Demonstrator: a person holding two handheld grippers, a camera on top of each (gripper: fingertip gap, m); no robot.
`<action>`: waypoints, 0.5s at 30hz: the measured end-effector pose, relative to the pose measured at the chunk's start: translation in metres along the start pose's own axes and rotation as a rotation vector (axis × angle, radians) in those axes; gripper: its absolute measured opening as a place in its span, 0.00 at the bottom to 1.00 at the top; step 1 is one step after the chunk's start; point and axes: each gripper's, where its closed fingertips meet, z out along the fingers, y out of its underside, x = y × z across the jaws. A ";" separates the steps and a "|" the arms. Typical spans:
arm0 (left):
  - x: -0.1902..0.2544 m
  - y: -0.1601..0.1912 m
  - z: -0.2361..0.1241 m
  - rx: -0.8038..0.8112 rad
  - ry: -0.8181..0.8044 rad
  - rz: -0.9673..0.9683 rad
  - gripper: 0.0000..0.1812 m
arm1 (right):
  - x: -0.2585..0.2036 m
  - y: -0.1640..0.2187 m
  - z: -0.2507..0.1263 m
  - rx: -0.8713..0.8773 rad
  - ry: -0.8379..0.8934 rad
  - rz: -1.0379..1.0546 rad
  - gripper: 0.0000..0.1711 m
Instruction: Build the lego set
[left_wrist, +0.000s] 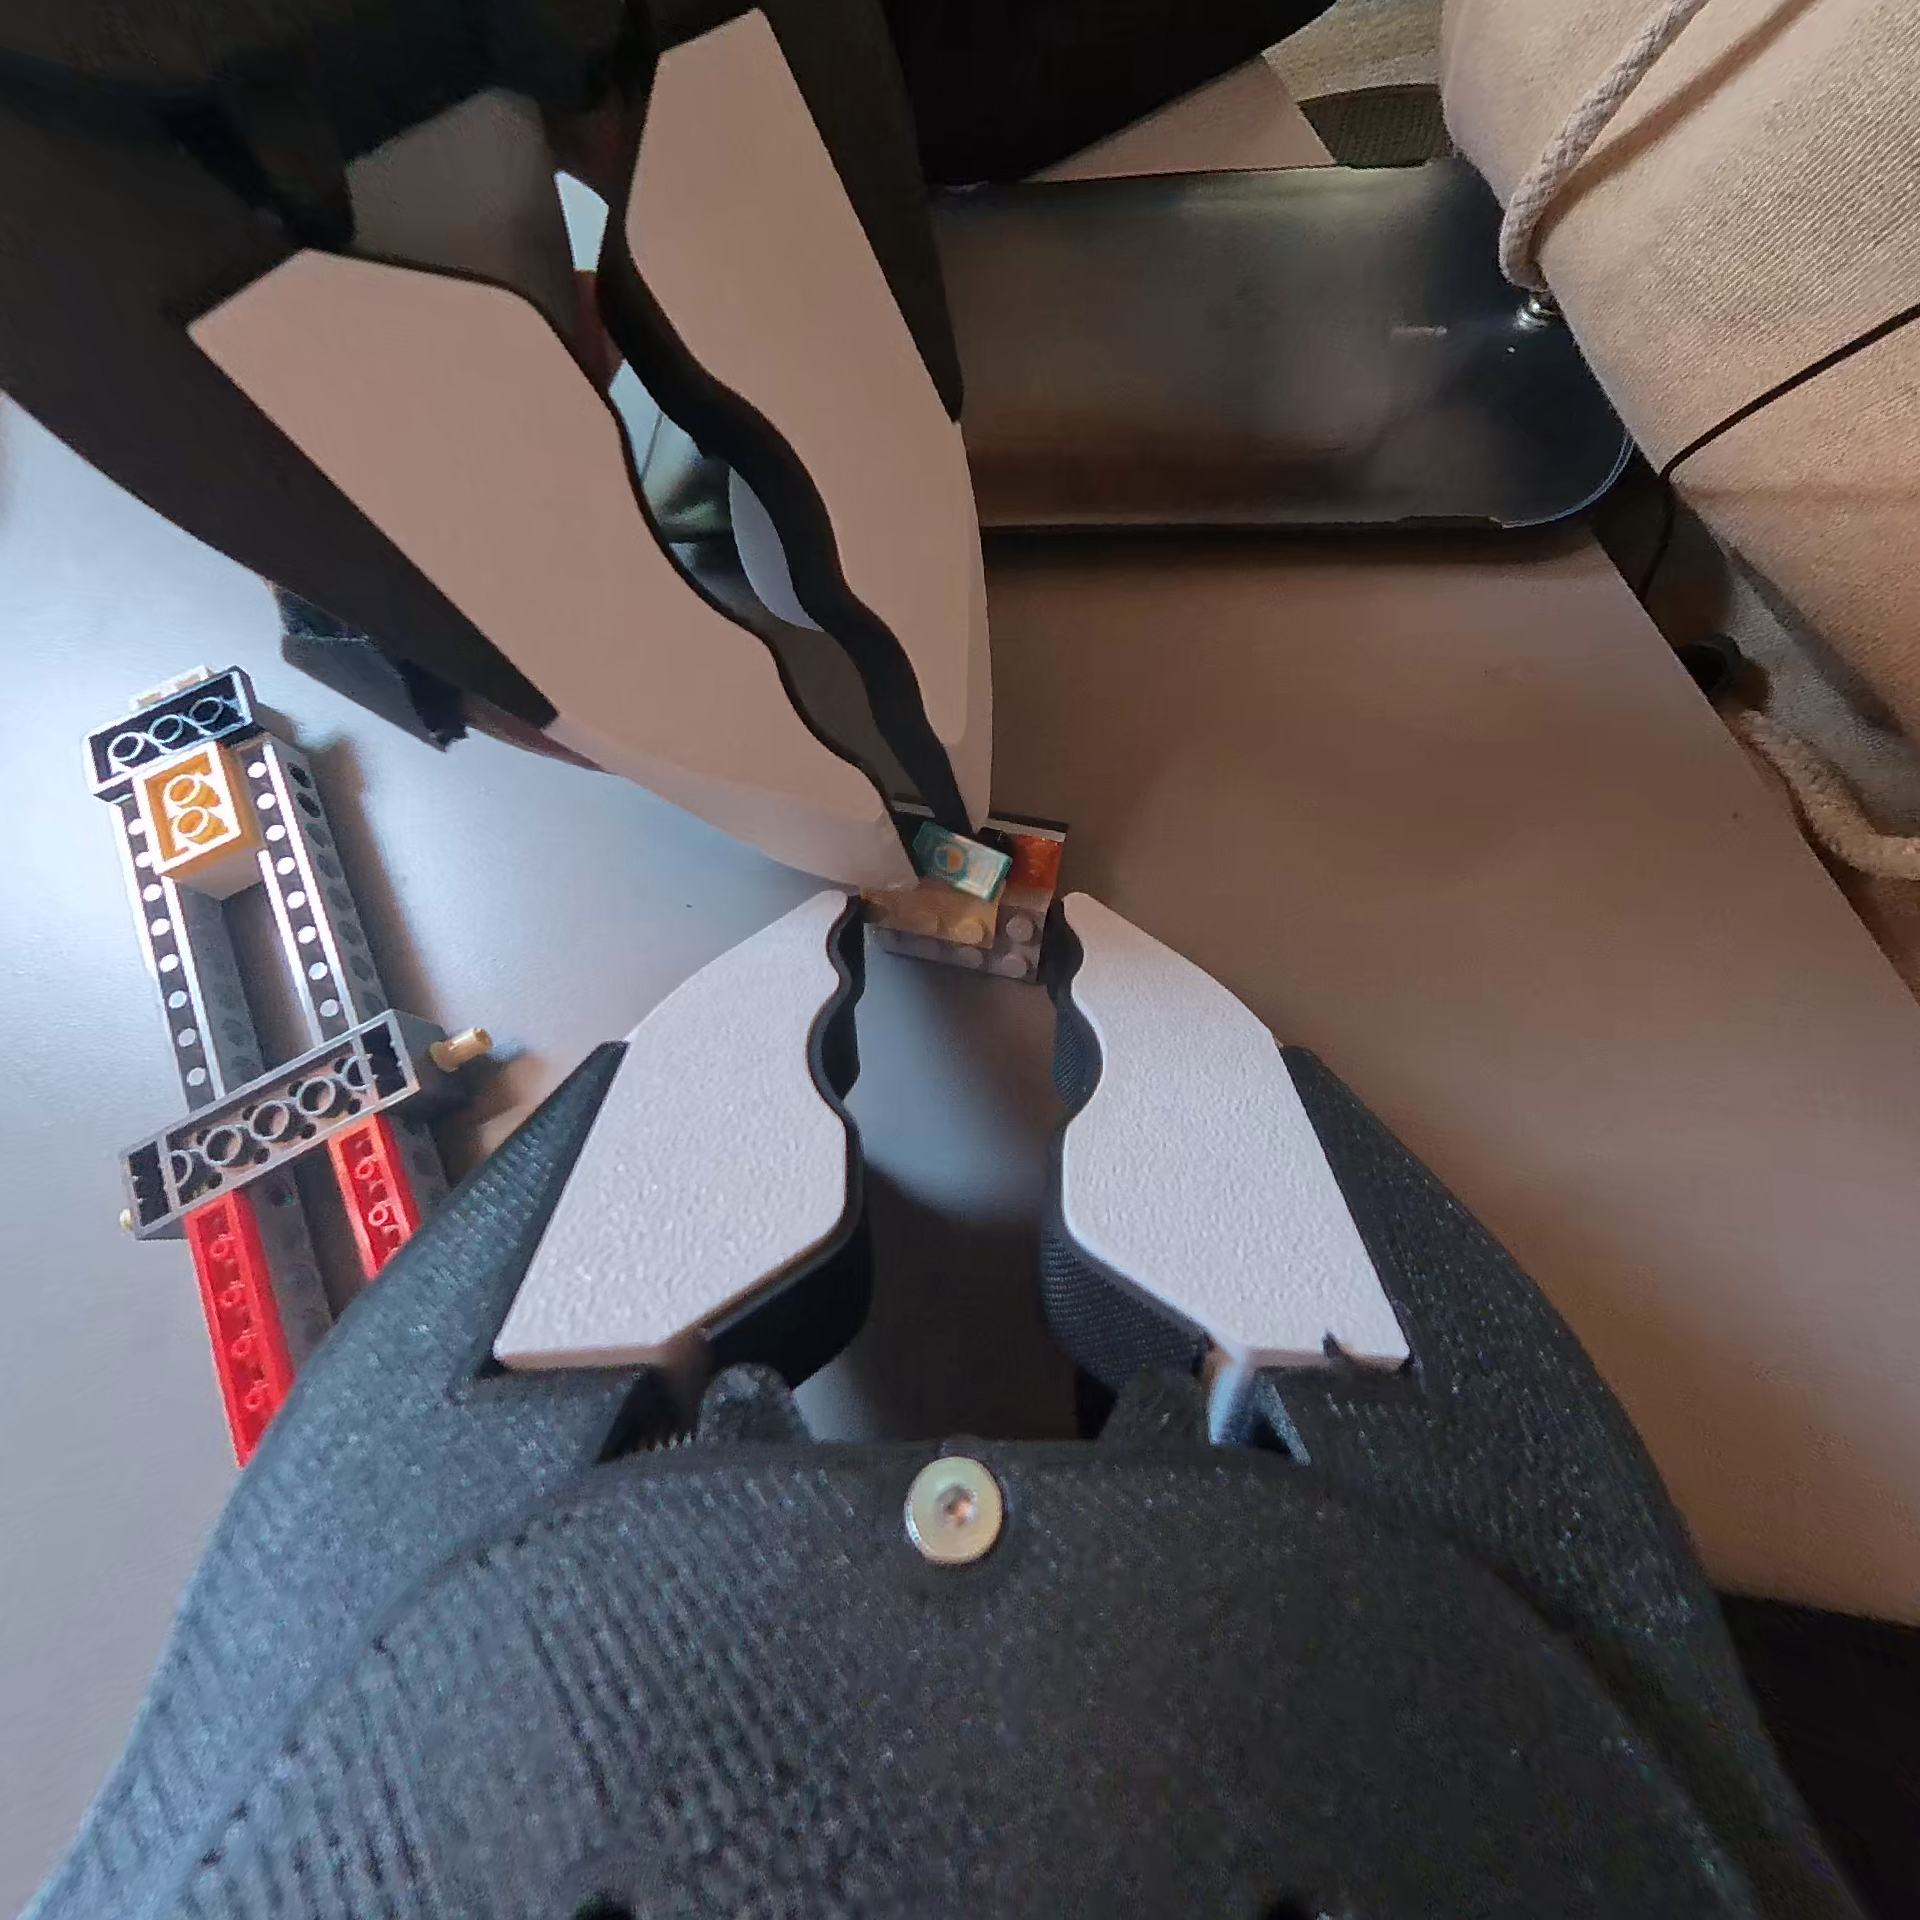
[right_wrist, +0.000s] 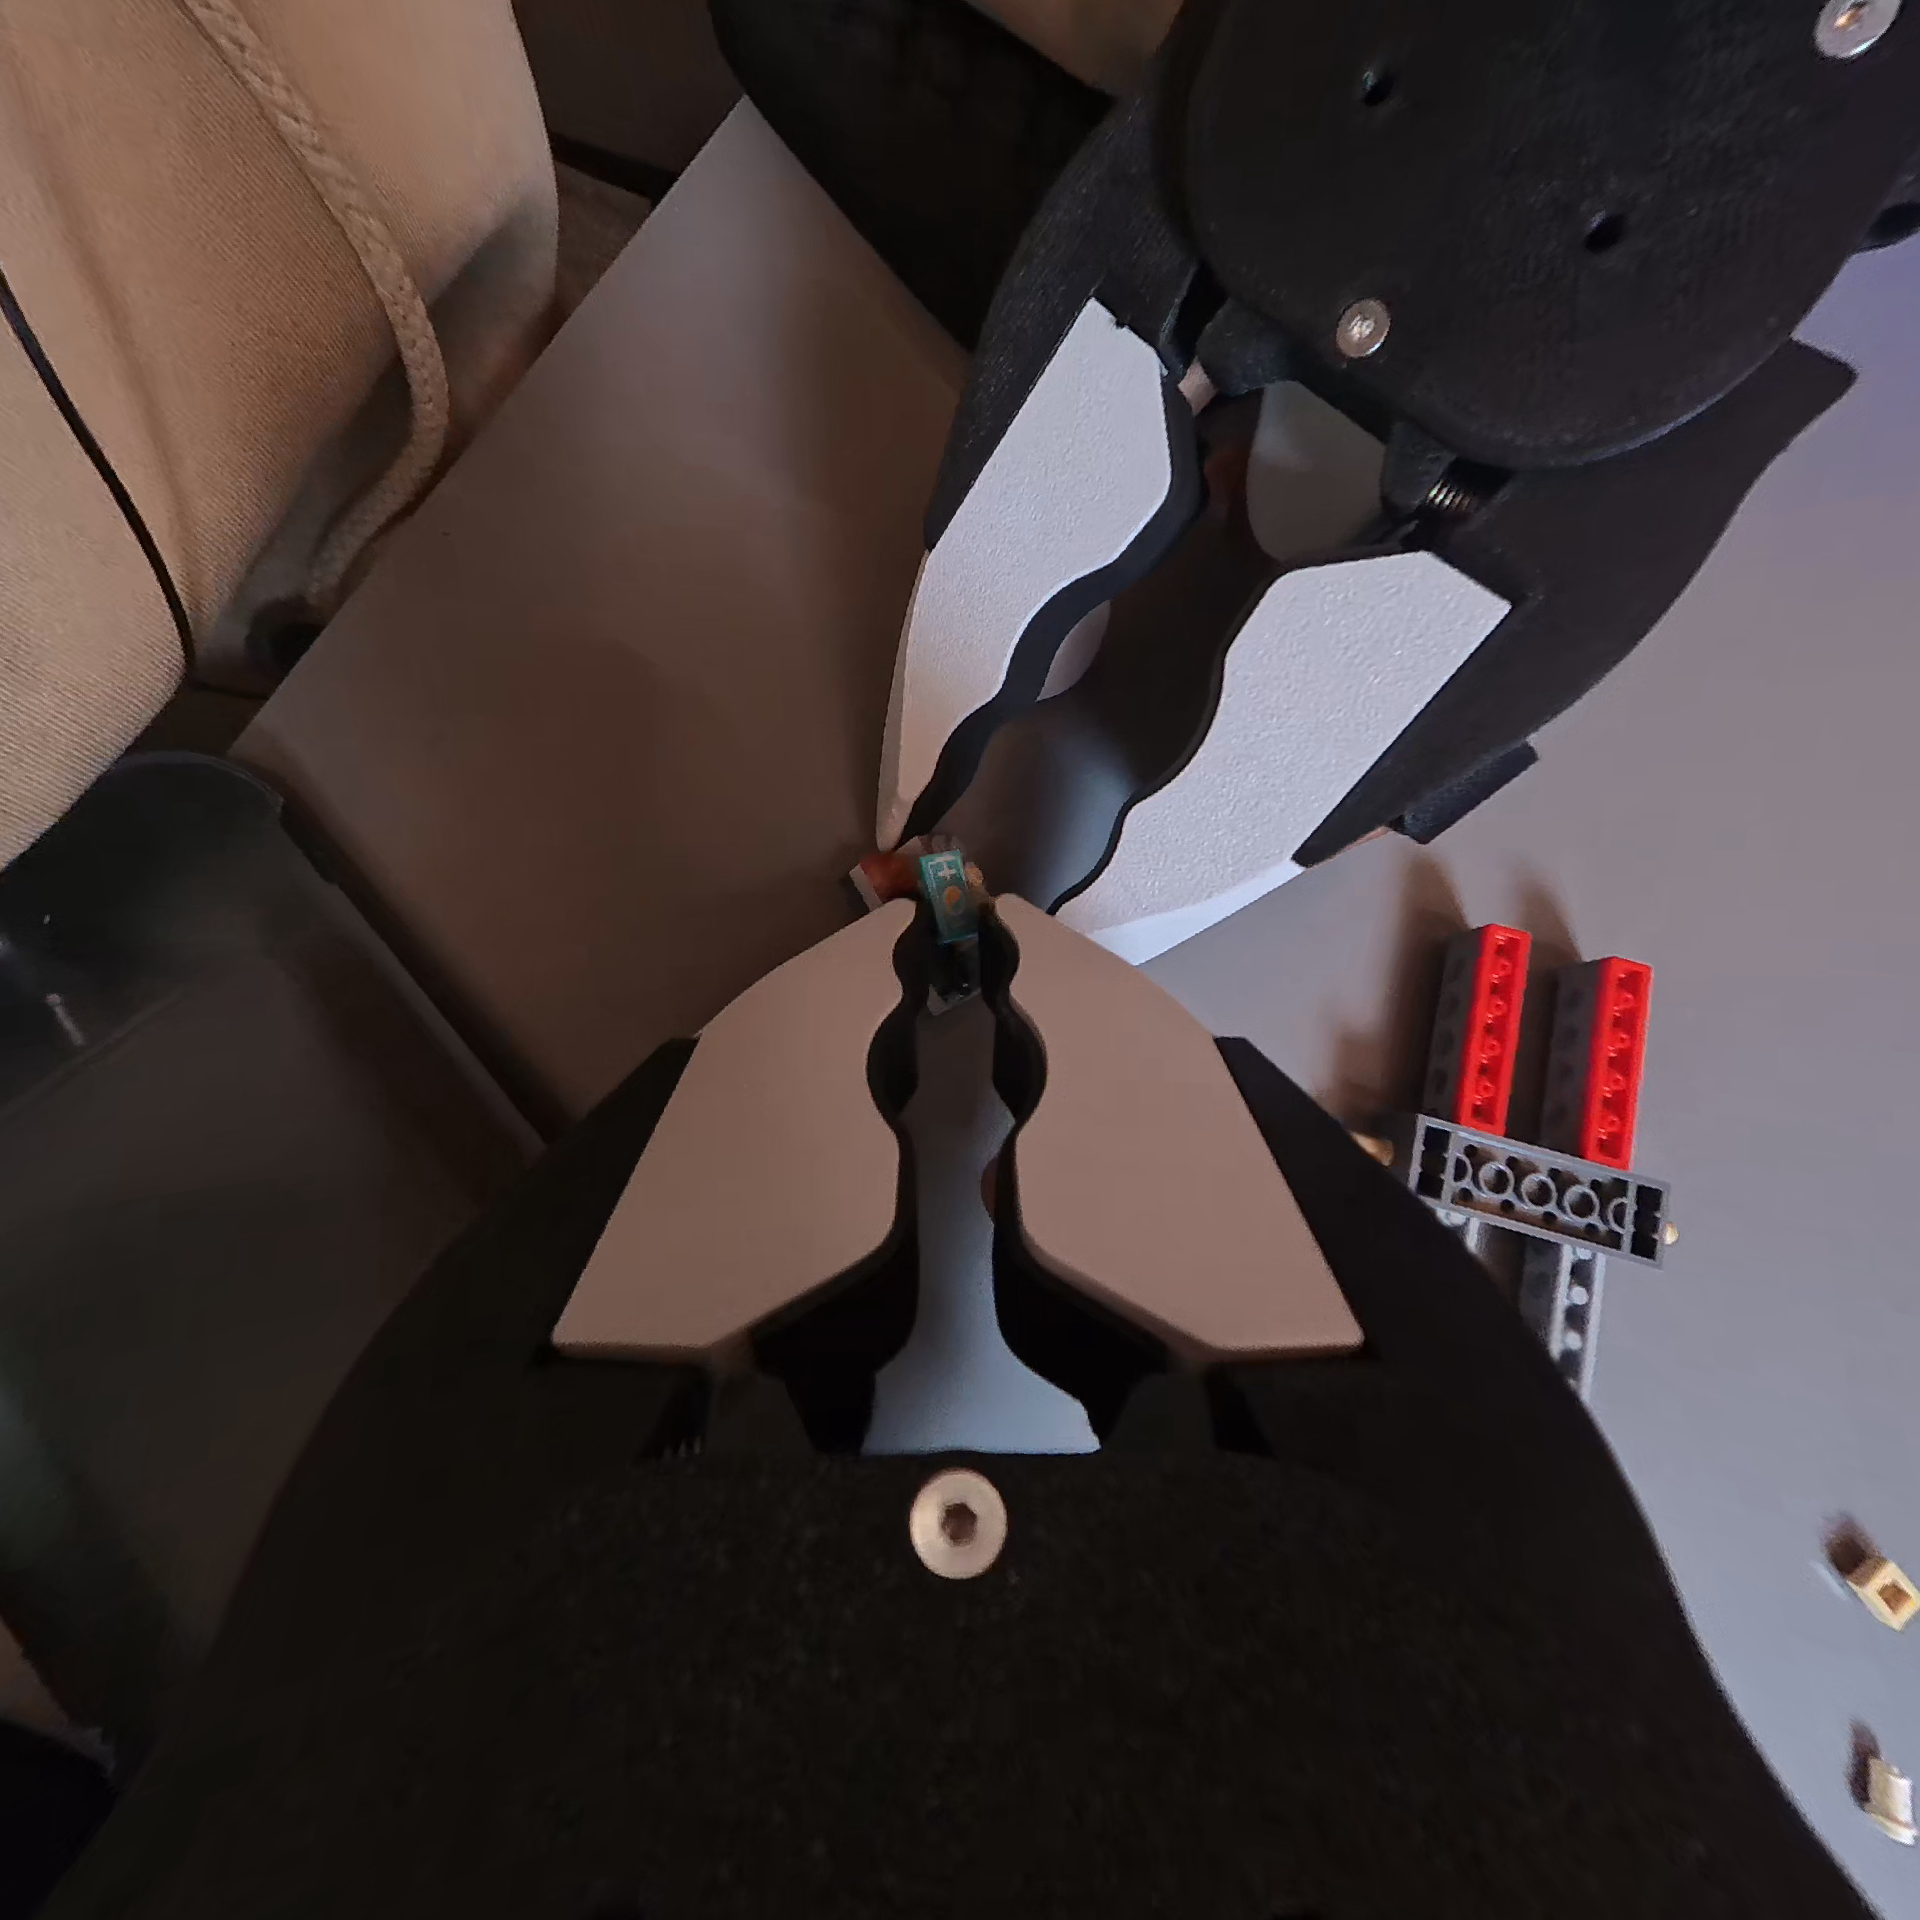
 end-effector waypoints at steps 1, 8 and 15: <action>0.000 0.000 0.000 0.000 0.000 0.000 0.19 | 0.001 -0.001 0.000 0.006 0.008 -0.006 0.05; 0.000 0.000 0.000 0.000 0.001 -0.001 0.19 | -0.001 -0.002 0.003 0.006 0.011 -0.038 0.05; 0.000 0.000 0.000 0.000 0.003 -0.003 0.19 | -0.003 -0.001 0.003 -0.004 0.008 -0.052 0.05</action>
